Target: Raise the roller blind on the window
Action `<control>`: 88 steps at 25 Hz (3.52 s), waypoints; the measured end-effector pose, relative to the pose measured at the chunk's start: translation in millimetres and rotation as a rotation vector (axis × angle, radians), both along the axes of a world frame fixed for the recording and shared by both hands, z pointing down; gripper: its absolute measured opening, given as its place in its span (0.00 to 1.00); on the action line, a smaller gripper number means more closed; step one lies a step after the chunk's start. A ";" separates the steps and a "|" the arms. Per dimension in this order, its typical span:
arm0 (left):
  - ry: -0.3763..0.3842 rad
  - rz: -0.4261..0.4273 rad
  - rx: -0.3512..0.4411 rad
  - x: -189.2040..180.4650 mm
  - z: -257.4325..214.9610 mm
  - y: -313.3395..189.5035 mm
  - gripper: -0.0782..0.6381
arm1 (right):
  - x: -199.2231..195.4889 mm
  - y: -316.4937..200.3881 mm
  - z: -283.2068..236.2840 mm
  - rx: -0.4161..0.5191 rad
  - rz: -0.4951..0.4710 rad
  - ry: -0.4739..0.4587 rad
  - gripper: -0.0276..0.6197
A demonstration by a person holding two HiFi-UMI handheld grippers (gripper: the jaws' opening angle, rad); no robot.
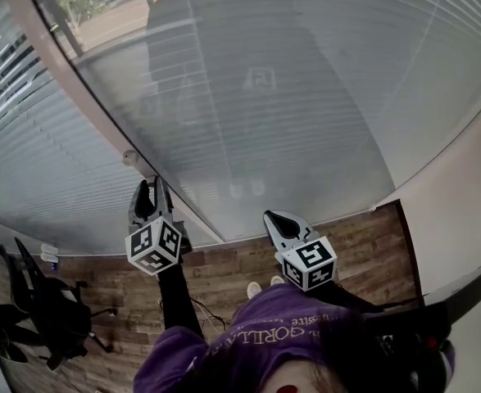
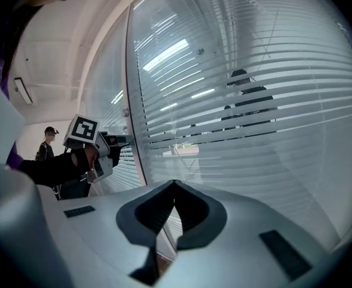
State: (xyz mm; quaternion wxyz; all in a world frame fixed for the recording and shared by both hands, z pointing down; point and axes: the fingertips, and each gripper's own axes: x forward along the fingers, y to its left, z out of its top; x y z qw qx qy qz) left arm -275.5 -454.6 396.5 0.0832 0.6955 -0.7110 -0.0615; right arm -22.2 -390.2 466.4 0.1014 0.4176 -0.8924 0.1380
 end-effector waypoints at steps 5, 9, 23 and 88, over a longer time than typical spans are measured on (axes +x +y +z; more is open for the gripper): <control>-0.111 -0.008 -0.010 -1.3 1.6 0.6 0.28 | -0.4 -0.4 0.5 0.000 0.000 0.001 0.04; -0.369 -0.038 -0.057 1.3 2.8 0.2 0.28 | -0.5 -0.2 1.2 -0.001 0.000 0.000 0.04; -0.662 -0.040 -0.119 6.2 10.3 -0.8 0.28 | -3.0 1.2 1.5 -0.001 -0.003 -0.004 0.04; 0.197 0.040 0.009 0.1 7.1 1.3 0.28 | -4.3 6.6 7.2 -0.019 -0.010 0.005 0.04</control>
